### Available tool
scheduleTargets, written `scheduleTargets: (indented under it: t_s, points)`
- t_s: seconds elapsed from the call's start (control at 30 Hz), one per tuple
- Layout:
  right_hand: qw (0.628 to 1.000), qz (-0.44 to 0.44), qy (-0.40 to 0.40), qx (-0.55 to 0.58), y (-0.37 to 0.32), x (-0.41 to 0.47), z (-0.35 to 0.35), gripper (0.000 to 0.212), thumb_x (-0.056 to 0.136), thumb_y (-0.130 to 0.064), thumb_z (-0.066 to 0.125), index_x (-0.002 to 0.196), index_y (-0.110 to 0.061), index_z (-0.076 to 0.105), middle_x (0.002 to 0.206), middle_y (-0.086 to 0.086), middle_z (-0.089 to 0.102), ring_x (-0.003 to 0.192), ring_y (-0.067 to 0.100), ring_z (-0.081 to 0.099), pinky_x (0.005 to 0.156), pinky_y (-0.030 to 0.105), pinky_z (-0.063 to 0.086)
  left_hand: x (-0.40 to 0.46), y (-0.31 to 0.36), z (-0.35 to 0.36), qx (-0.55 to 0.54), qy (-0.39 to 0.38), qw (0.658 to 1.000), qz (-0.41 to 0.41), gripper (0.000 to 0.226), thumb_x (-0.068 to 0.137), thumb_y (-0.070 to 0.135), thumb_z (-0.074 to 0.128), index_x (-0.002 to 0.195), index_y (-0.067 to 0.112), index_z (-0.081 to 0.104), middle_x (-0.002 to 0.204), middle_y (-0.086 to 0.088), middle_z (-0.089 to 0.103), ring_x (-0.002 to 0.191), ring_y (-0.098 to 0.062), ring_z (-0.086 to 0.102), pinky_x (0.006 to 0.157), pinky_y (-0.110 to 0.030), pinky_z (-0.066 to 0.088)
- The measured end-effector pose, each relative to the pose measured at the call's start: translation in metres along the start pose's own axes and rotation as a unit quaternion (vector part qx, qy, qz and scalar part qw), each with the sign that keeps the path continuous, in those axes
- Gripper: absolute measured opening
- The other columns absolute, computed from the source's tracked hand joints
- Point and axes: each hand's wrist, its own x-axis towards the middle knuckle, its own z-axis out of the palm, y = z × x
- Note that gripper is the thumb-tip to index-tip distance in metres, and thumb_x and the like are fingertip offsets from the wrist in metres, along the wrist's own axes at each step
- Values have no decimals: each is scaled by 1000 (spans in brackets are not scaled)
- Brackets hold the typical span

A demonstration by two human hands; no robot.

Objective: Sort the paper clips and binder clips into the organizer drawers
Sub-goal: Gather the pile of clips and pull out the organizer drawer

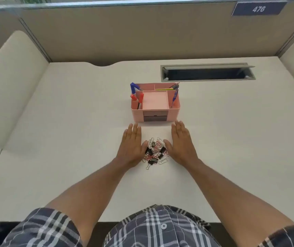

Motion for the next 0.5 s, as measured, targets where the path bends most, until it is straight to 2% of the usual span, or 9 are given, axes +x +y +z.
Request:
scheduleTargets:
  t_s: [0.07, 0.17, 0.3, 0.33, 0.37, 0.43, 0.5]
  points:
    - [1000, 8, -25, 17, 2, -2, 1, 69, 102, -43, 33, 154, -2, 13, 164, 13, 6, 152, 24, -1, 124, 38, 4, 0, 0, 0, -9, -7, 1000, -4, 65, 103, 41, 26, 153, 2, 10, 163, -15, 5, 151, -29, -2, 123, -43, 2]
    - [999, 1, -41, 8, 4, -5, 6, 61, 104, -39, 31, 151, -1, 26, 161, 15, 22, 150, 27, 14, 123, 36, 9, 2, 0, 3, -20, -16, 1000, -7, 62, 103, 40, 26, 151, 3, 20, 161, -16, 17, 150, -30, 8, 123, -42, 9]
    - [1000, -12, 2, 5, 4, 1, 5, 50, 103, -34, 39, 138, 1, 47, 149, 19, 42, 140, 32, 34, 117, 42, 25, 9, 3, 4, -24, -13, 1000, 14, 51, 104, 31, 33, 144, 1, 39, 151, -19, 40, 143, -33, 31, 119, -41, 23]
    - [1000, -13, 17, 8, 3, 3, 5, 47, 101, -33, 42, 133, 0, 51, 144, 18, 48, 135, 33, 39, 113, 43, 31, 11, 4, 4, -23, 1, 999, 23, 44, 102, 26, 37, 138, 2, 46, 144, -18, 49, 136, -34, 41, 113, -40, 33]
    - [999, -11, 30, 19, 1, 6, 4, 44, 100, -33, 45, 128, 0, 55, 138, 16, 54, 129, 32, 45, 109, 42, 36, 13, 4, 2, -29, 17, 999, 26, 37, 100, 22, 40, 131, 5, 52, 135, -15, 57, 124, -34, 52, 100, -39, 44]
    - [997, 0, 46, 68, -3, 13, 2, 37, 98, -30, 48, 118, -2, 61, 122, 12, 63, 116, 30, 53, 100, 40, 43, 18, 6, -3, -54, 46, 997, 23, 28, 96, 15, 45, 120, 10, 58, 114, -9, 65, 96, -32, 64, 73, -37, 52]
    - [988, 33, 36, 145, -12, 22, -1, 31, 97, -27, 49, 109, -4, 65, 110, 10, 68, 109, 30, 58, 93, 37, 46, 24, 10, -7, -79, 63, 995, 2, 27, 95, 13, 46, 117, 10, 62, 100, -9, 71, 84, -31, 67, 68, -40, 54]
